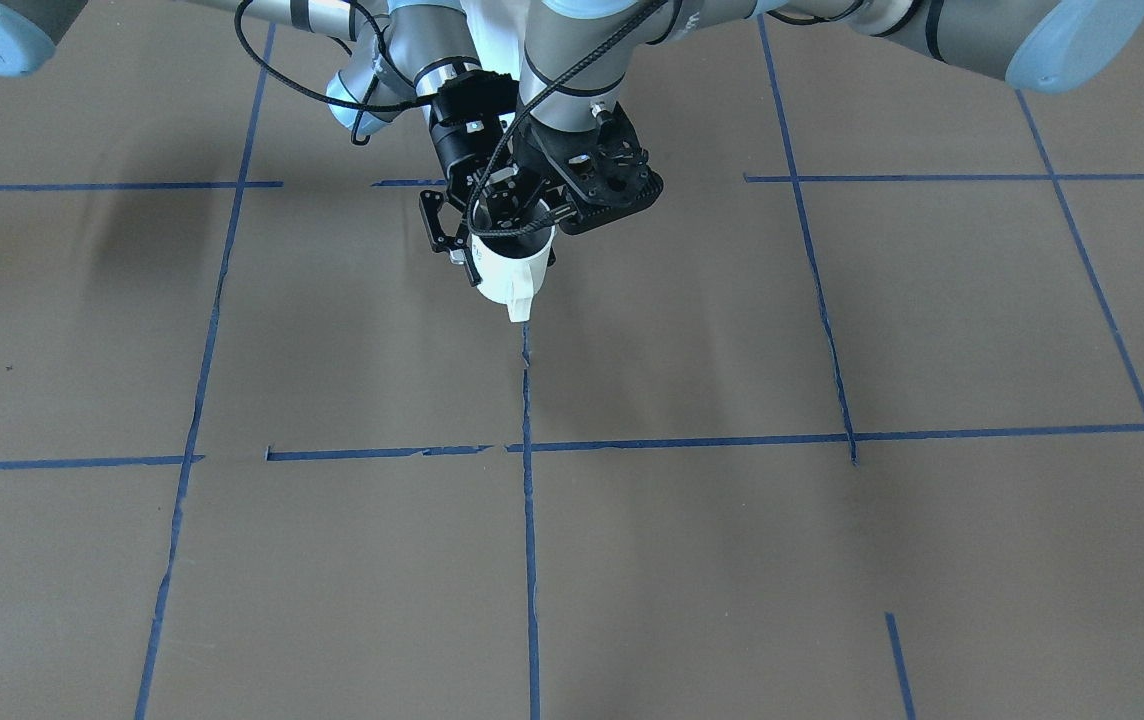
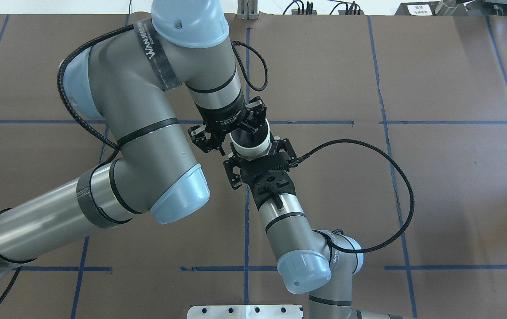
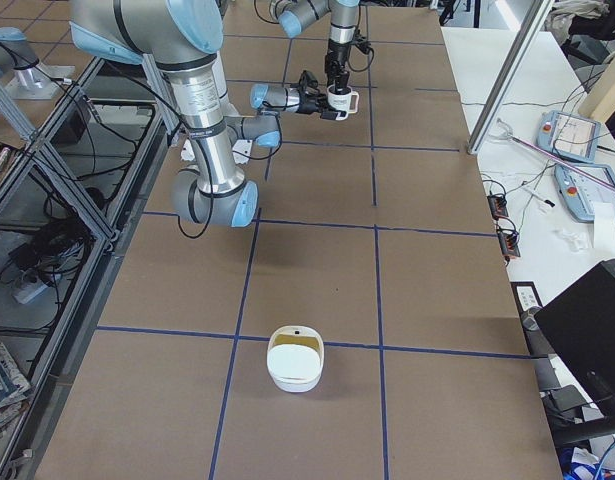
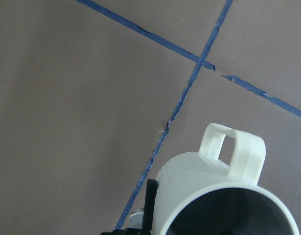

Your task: Left arm hands cup to right arm to dump lemon

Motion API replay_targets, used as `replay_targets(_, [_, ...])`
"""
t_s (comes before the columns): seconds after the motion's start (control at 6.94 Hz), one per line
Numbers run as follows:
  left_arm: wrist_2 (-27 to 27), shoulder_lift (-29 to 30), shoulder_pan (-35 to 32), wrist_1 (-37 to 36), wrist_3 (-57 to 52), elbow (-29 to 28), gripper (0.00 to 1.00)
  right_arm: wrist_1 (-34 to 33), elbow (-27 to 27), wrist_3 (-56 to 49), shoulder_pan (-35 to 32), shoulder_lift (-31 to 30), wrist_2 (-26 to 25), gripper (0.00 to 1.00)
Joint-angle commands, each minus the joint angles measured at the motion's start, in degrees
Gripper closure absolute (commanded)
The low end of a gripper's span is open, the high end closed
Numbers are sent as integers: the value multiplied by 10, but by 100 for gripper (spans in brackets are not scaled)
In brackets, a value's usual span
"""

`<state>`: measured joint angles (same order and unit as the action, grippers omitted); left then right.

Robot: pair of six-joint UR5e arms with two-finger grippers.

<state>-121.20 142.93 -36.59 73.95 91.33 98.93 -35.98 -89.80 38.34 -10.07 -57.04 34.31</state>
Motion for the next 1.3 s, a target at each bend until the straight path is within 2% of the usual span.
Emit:
replay_targets(0.0, [0,-7,0,0,2,8,81,0,-1,-1,0,-3,0,64])
replay_targets(0.14, [0,-8,0,0,2,7,98,0,-1,-1,0,-2,0,62])
replay_targets(0.43, [-3,-5,0,1,2,7,100,-1,1,-2,0,3,4,1])
replay_targets(0.72, [-3,-5,0,0,3,12,100,0,6,-2,7,-15,2,0])
replay_targets(1.15, [-3,-7,-1,-12,3,48,100,5,7,-2,23,-38,1,0])
